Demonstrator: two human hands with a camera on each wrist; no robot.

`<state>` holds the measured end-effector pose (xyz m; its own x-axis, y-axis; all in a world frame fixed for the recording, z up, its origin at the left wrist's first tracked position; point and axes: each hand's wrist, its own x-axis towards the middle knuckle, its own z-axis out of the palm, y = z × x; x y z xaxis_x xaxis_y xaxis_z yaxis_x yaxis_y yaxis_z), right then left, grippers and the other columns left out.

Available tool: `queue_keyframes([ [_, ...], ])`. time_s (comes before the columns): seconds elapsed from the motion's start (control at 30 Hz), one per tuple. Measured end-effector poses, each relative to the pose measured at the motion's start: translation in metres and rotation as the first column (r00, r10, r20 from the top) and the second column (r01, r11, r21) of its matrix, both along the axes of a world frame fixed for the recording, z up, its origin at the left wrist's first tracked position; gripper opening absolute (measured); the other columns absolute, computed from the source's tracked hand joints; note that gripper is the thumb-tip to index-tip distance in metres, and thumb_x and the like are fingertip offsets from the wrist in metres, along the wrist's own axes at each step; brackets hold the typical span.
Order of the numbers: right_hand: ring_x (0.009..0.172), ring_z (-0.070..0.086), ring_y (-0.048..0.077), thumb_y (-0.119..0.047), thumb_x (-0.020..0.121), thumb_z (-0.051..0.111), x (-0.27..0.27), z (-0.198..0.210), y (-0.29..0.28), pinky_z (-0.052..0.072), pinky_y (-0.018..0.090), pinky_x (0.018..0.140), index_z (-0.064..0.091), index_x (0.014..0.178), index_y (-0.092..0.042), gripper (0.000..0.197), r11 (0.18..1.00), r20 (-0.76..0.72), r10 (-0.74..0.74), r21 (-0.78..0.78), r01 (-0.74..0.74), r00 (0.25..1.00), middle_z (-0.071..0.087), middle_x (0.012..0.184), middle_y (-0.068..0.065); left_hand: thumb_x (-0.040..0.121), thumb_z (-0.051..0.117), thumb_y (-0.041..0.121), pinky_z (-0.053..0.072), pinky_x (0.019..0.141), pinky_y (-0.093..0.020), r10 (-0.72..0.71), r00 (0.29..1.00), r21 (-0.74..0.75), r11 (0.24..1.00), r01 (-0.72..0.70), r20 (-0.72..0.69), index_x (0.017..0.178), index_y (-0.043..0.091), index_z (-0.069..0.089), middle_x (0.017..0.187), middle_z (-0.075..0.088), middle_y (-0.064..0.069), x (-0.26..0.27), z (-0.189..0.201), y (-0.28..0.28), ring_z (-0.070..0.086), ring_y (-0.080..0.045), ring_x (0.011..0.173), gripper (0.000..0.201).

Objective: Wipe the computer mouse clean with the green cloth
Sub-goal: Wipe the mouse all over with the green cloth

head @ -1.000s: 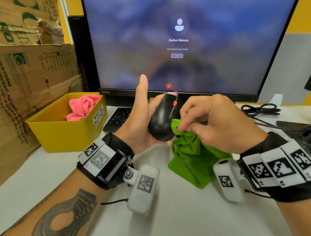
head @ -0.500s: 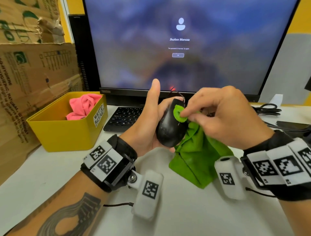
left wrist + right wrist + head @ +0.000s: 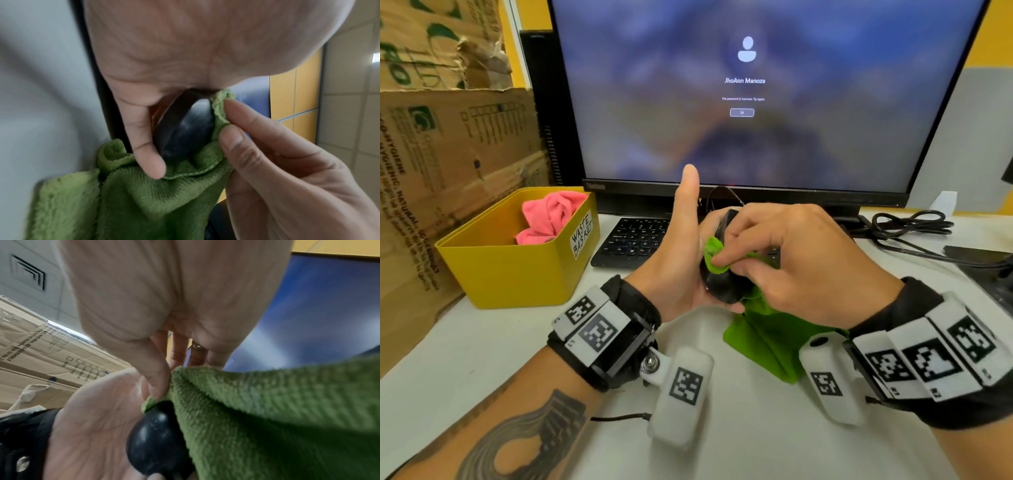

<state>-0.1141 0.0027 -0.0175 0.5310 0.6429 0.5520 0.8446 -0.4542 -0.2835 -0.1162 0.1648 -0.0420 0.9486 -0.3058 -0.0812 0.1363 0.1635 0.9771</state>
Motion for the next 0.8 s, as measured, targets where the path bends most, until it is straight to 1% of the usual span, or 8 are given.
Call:
queue_keyframes([
  [0.1,0.087,0.062,0.0,-0.005,0.083,0.075,-0.002,0.0,0.001,0.042,0.006,0.08,0.084,0.094,-0.027,0.026,0.996,-0.014,0.02,-0.087,-0.021,1.0,0.068,0.092,-0.018,0.072,0.018,0.102,0.036,0.111,-0.07,0.021,0.999,-0.063,0.998,-0.023,-0.032,0.129,0.02,0.06,0.125,0.052,-0.008,0.001,0.0,0.002,0.051,-0.037,0.11,0.109],
  [0.17,0.085,0.062,0.004,-0.007,0.084,0.075,-0.004,0.0,0.003,0.045,0.01,0.079,0.084,0.094,-0.028,0.025,0.991,-0.022,0.024,-0.133,-0.027,0.999,0.067,0.092,-0.017,0.076,0.017,0.1,0.027,0.115,-0.07,0.045,0.998,-0.102,0.994,-0.049,-0.047,0.13,0.026,0.059,0.126,0.05,-0.006,-0.001,0.001,0.002,0.049,-0.038,0.109,0.101],
  [0.23,0.082,0.061,0.005,-0.008,0.083,0.075,-0.003,0.0,0.002,0.045,0.013,0.077,0.084,0.092,-0.028,0.023,0.985,-0.019,0.009,-0.17,-0.012,1.0,0.066,0.09,-0.017,0.08,0.015,0.096,0.035,0.111,-0.064,0.06,0.998,-0.115,0.991,-0.063,-0.028,0.126,0.029,0.053,0.125,0.05,-0.008,-0.002,0.005,0.003,0.049,-0.038,0.108,0.09],
  [0.37,0.071,0.053,-0.008,-0.007,0.082,0.076,0.004,-0.001,-0.005,0.035,0.001,0.07,0.084,0.087,-0.03,0.024,0.978,-0.021,-0.075,-0.198,0.069,0.997,0.061,0.085,-0.022,0.08,0.016,0.097,0.041,0.111,-0.06,0.121,0.993,-0.12,0.985,-0.121,-0.003,0.143,0.009,0.052,0.137,0.063,-0.02,0.0,0.007,0.013,0.062,-0.043,0.121,0.114],
  [0.43,0.071,0.053,-0.013,-0.006,0.083,0.076,0.007,0.001,-0.009,0.034,0.001,0.07,0.084,0.087,-0.029,0.025,0.98,-0.024,-0.106,-0.171,0.101,0.994,0.063,0.086,-0.02,0.078,0.015,0.098,0.052,0.099,-0.059,0.104,0.995,-0.118,0.988,-0.102,0.008,0.148,0.014,0.048,0.141,0.06,-0.027,0.002,0.008,0.017,0.063,-0.05,0.12,0.115],
  [0.53,0.071,0.055,-0.012,-0.007,0.082,0.077,0.011,0.003,-0.015,0.035,0.002,0.068,0.084,0.084,-0.03,0.024,0.984,-0.035,-0.146,-0.111,0.141,0.989,0.068,0.088,-0.017,0.079,0.012,0.098,0.049,0.063,-0.036,0.055,0.998,-0.128,0.99,-0.051,0.024,0.146,0.012,0.05,0.109,0.061,-0.026,0.002,0.01,0.021,0.062,-0.037,0.079,0.116],
  [0.7,0.074,0.069,0.015,-0.007,0.08,0.08,0.021,0.006,-0.026,0.056,0.032,0.069,0.083,0.083,-0.031,0.023,0.979,-0.125,-0.112,0.156,0.131,0.986,0.073,0.084,-0.006,0.084,0.015,0.093,0.048,0.055,-0.031,0.008,0.997,-0.101,0.995,0.0,0.074,0.137,0.002,0.052,0.091,0.063,-0.022,0.003,0.009,0.02,0.061,-0.032,0.067,0.111],
  [0.8,0.065,0.068,0.005,0.002,0.081,0.079,0.025,0.009,-0.029,0.054,0.022,0.067,0.081,0.083,-0.019,0.021,0.922,-0.233,-0.035,0.367,0.121,0.972,0.075,0.072,-0.011,0.09,0.027,0.086,0.051,0.054,-0.029,0.025,0.994,-0.044,0.999,-0.02,0.109,0.12,0.009,0.061,0.085,0.061,-0.022,0.0,0.008,0.014,0.061,-0.031,0.067,0.089],
])
